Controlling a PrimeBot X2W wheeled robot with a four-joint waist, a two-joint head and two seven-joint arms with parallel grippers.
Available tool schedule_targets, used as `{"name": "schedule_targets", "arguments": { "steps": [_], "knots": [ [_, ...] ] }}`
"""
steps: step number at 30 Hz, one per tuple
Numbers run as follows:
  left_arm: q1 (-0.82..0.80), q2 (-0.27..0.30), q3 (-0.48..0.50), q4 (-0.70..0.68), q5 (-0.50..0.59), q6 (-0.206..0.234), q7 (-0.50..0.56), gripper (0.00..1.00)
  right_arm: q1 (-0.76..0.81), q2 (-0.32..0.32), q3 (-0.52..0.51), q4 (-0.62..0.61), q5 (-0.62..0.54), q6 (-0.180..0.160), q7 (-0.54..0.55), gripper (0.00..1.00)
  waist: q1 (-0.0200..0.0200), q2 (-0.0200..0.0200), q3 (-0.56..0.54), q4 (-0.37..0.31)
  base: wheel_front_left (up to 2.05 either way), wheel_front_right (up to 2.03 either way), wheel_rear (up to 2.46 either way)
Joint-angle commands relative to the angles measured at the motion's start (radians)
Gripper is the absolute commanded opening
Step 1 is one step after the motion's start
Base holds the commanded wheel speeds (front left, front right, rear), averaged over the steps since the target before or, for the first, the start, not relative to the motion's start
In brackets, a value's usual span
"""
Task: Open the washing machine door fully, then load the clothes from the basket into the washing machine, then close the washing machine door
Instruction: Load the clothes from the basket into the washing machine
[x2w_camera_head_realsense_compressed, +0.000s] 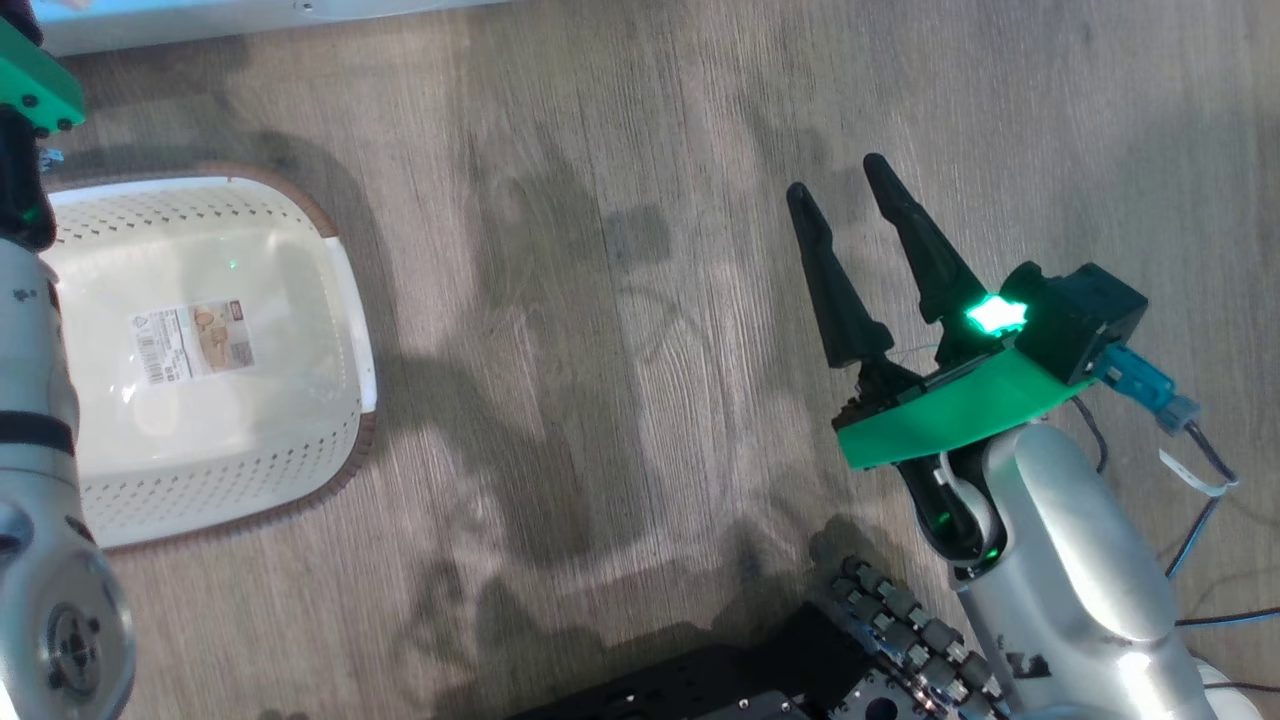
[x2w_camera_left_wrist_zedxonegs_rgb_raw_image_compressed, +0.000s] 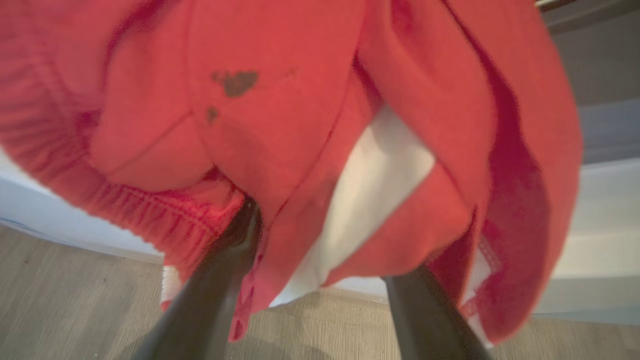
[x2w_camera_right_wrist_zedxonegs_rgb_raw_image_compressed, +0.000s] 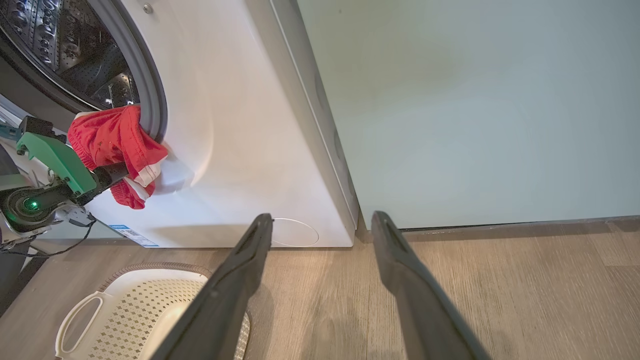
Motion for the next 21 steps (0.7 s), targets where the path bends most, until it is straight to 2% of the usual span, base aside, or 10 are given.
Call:
{"name": "schedule_targets", "arguments": {
  "steps": [1, 8, 9, 10, 21],
  "knots": [
    [-0.019, 0.052, 0.001, -0.015, -0.002, -0.003, 0.01, 1.0, 0.011, 0.006, 0.018, -0.023, -0.004, 0.0, -0.006, 1.0, -0.0001, 0.0, 0.001, 0.0, 0.0, 0.0, 0.0],
    [-0.059, 0.068, -0.019, 0.04, 0.0, -0.009, 0.014, 1.0, 0.009, 0.006, 0.022, -0.019, -0.005, 0.0, -0.006, 1.0, -0.0001, 0.0, 0.001, 0.002, 0.0, 0.0, 0.0],
    [-0.063, 0.069, -0.021, 0.048, -0.001, -0.012, 0.014, 0.71, 0.008, 0.006, 0.023, -0.018, -0.004, 0.0, -0.006, 1.0, -0.0001, 0.0, 0.001, 0.002, 0.0, 0.0, 0.0],
    [-0.068, 0.07, -0.024, 0.054, -0.003, -0.015, 0.013, 0.0, 0.007, 0.006, 0.023, -0.017, -0.004, 0.0, -0.006, 1.0, -0.0001, 0.0, 0.0, 0.002, 0.0, 0.0, 0.0],
    [-0.075, 0.1, -0.073, 0.053, 0.003, -0.056, -0.034, 0.0, 0.01, 0.006, 0.029, -0.007, 0.015, 0.0, -0.006, 1.0, -0.0001, 0.0, -0.05, -0.005, 0.0, 0.0, 0.0]
  ]
}}
